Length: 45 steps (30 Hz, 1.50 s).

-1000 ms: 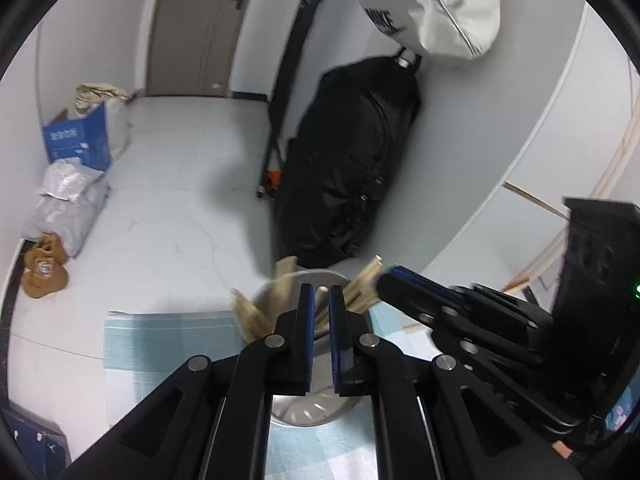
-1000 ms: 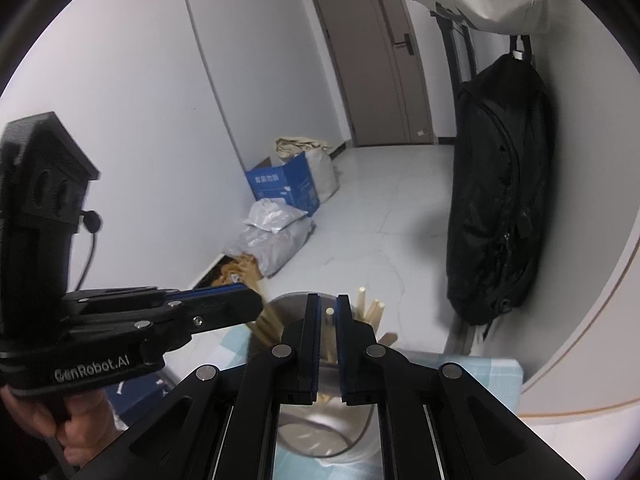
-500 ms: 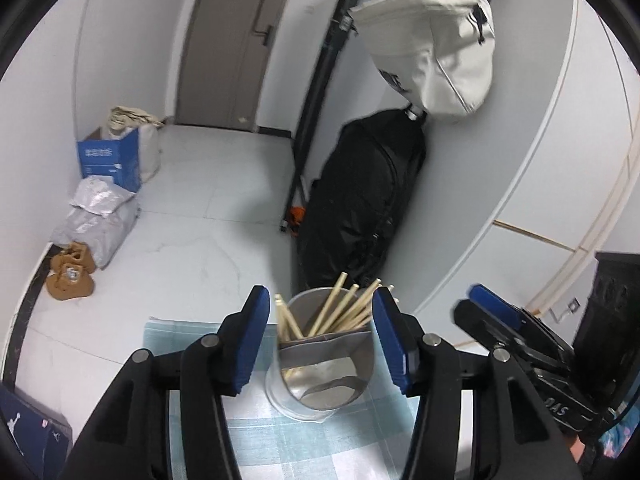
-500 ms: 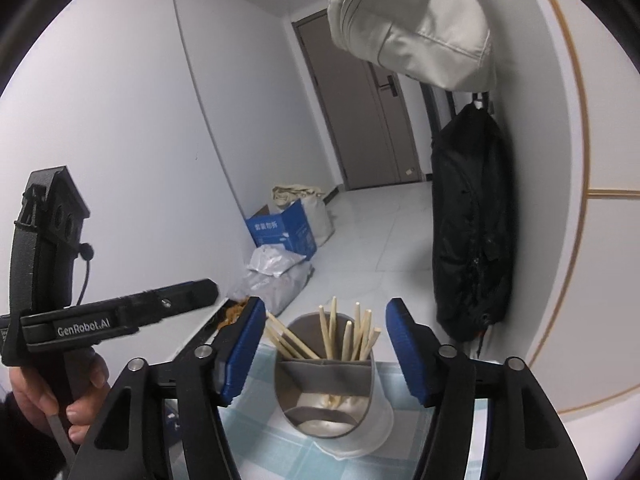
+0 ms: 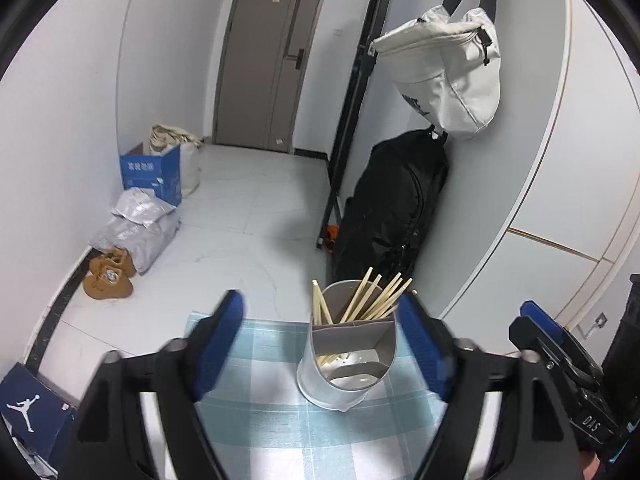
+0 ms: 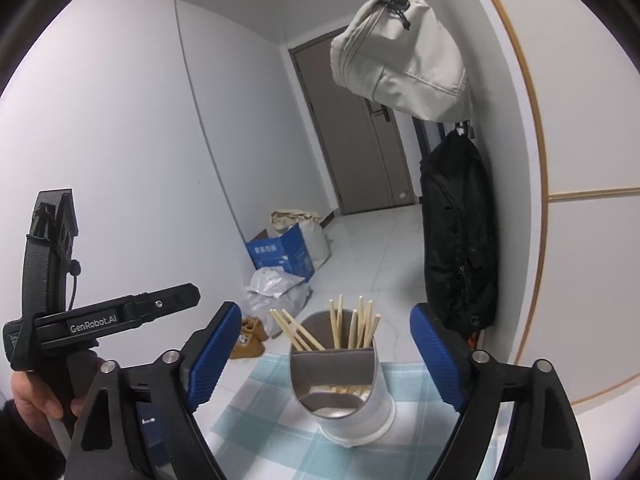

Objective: Organize utensils

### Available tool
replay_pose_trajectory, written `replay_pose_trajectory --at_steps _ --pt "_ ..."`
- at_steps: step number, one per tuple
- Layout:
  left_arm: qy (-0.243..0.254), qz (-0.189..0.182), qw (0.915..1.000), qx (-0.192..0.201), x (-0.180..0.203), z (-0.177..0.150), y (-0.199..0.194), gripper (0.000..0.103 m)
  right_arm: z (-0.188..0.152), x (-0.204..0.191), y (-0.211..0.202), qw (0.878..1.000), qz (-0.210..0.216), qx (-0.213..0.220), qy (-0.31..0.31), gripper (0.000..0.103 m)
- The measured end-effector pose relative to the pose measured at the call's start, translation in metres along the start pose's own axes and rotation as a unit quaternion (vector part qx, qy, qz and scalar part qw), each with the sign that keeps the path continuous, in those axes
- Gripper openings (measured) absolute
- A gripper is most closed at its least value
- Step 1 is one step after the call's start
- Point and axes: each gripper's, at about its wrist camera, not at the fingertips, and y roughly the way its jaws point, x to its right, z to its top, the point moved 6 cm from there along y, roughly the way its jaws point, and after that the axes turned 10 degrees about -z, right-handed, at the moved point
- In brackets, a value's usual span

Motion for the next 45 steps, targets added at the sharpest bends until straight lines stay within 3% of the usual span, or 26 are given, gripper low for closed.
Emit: replay_pose_trajectory --at_steps 10,21,31,39,45 --pt "0.029 0.031 0.9988 0.023 0.002 -0.02 -0.018 0.085 -0.016 -0.005 -0.027 0.999 0.001 0.036 -0.011 0.103" --pt "0.041 0.067 0.9954 0.054 -0.004 -0.052 -0.028 0.085 -0.043 -0.006 -0.036 0.999 -0.006 0.049 -0.02 0.103" --pt "0.046 0.07 0.9947 0.06 -0.01 -0.077 -0.019 0.085 -0.073 -0.003 -0.032 0.999 -0.019 0.038 -0.026 0.103" --pt "0.059 0.076 0.9945 0.042 -0.017 -0.097 -0.002 0.085 -0.088 0.002 -0.028 0.999 -0.029 0.027 -0.023 0.103" --pt "0.036 0.068 0.9969 0.014 -0.024 -0.104 0.004 0.085 -0.096 0.001 -0.019 0.999 -0.031 0.011 -0.026 0.103"
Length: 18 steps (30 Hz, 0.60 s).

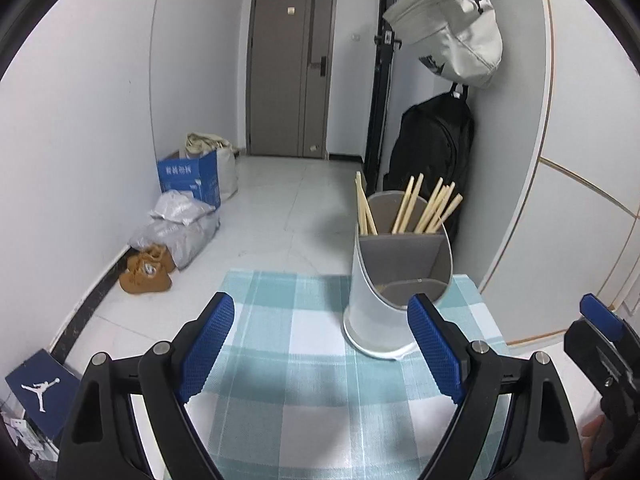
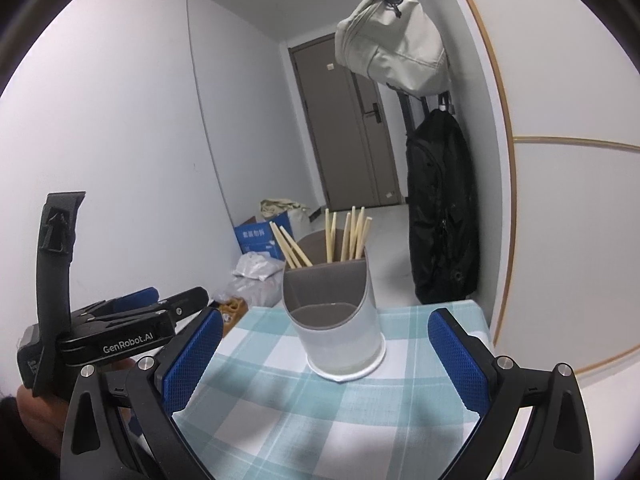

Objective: Organize utensils

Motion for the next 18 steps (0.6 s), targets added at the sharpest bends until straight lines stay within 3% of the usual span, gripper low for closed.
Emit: replay_pose_trajectory --at_steps 18 --pt "0.006 0.017 0.9998 0.01 -0.0007 0.0009 -0.0037 0.085 -0.0019 -0.0008 0.001 1.0 -0.003 -0.003 0.003 0.103"
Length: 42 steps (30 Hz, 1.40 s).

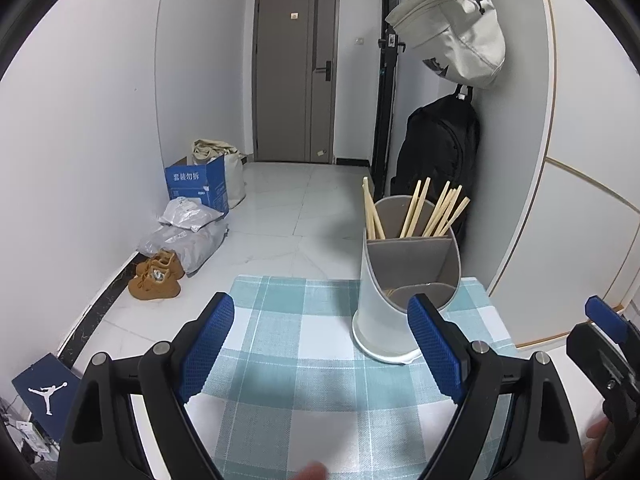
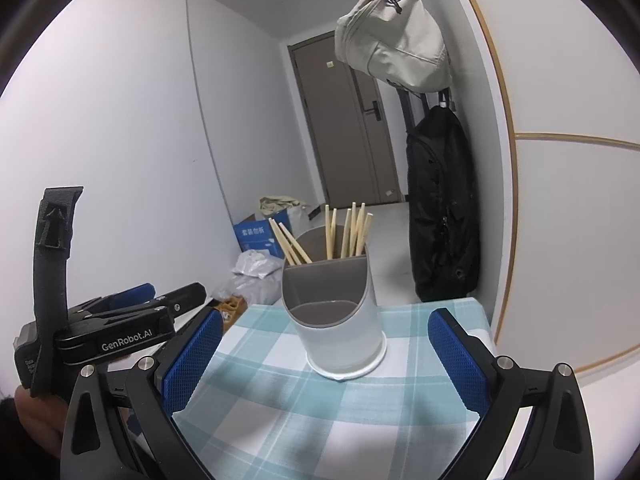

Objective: Organize utensils

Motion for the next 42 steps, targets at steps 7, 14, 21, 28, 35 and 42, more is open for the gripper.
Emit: replay_pose_trajectory --at_steps 7,14,21,28,35,42 --pt "0.003 0.005 1.0 0.007 -0.0001 0.0011 -0.0018 0.085 -0.0008 -0.001 -0.001 1.0 -0.001 0.001 -0.004 0.103" --pt "0.01 0.004 0.9999 0.008 0.0039 -0.0001 -0.0022 0.085 -0.002 0.0011 -0.0013 1.0 -0.004 0.002 -0.002 0.103" --pt "0.005 0.004 1.0 0.004 0.0026 -0.0005 -0.0012 0.085 -0.0018 0.0006 -0.0027 1.0 -0.004 0.001 -0.002 0.103" --pt "0.005 -0.001 1.0 0.0 0.0034 -0.0025 0.0005 0.085 -0.0021 0.0003 -0.0024 1.0 -0.005 0.0 -0.004 0.103" --pt "0.009 0.0 0.9999 0.013 0.0054 -0.0007 -0.0061 0.085 -0.0032 0.0021 -0.0022 1.0 -0.009 -0.001 -0.006 0.103" --pt "0.0 -0.009 1.0 -0.003 0.0047 -0.0038 0.0 0.085 -0.0031 0.0033 -0.0019 1.0 -0.01 -0.002 -0.004 0.103"
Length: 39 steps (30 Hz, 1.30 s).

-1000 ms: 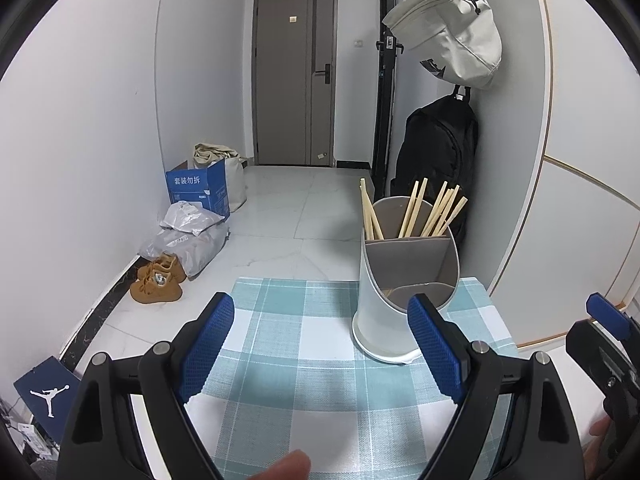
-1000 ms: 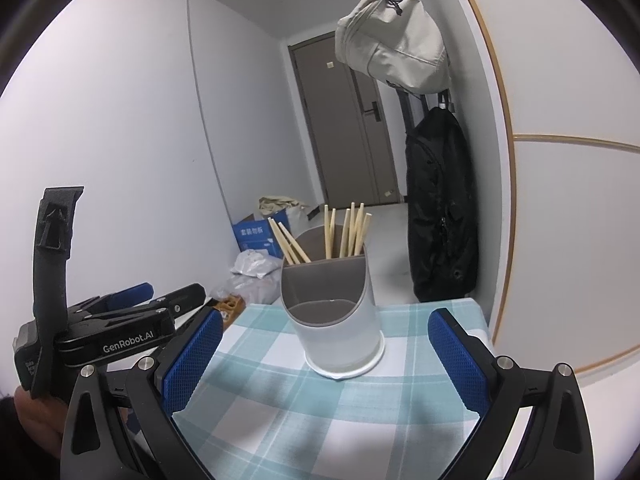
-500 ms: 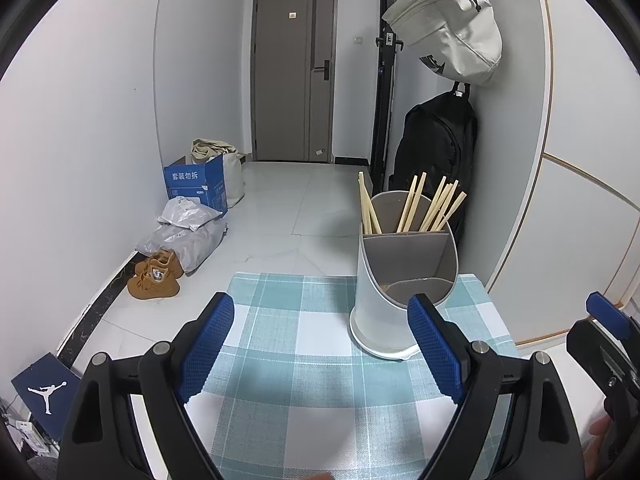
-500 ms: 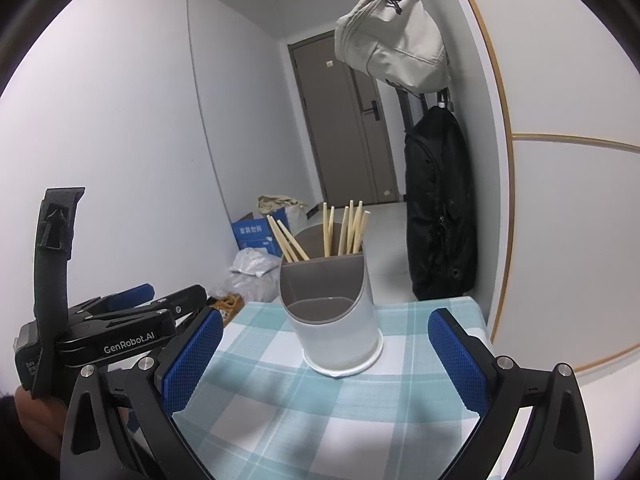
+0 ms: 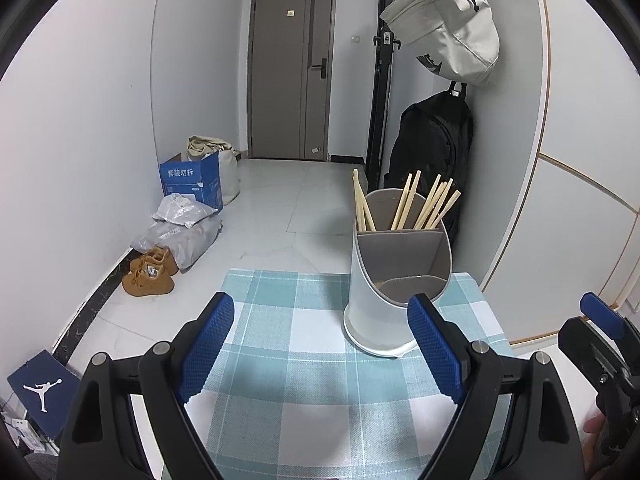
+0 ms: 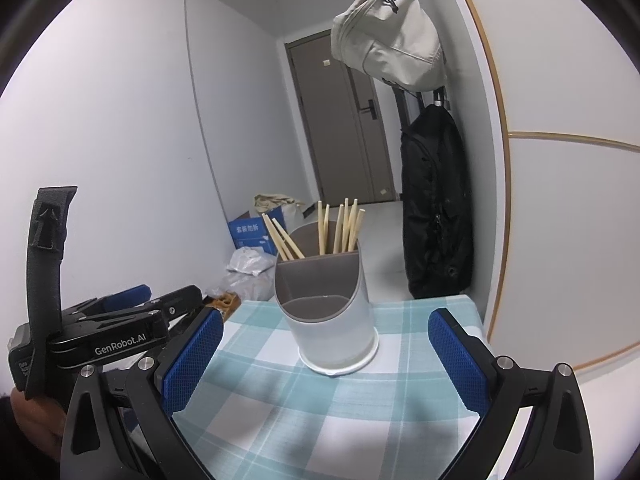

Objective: Organize utensils

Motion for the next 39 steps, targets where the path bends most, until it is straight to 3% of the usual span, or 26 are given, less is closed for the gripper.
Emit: replay_pose_trajectory --at_steps 39 --pt "0.01 0.012 0.9997 0.02 0.0028 0.0021 -0.0065 0.085 -0.0001 0.0012 -0.0004 1.0 -0.002 0.001 -0.005 0.103"
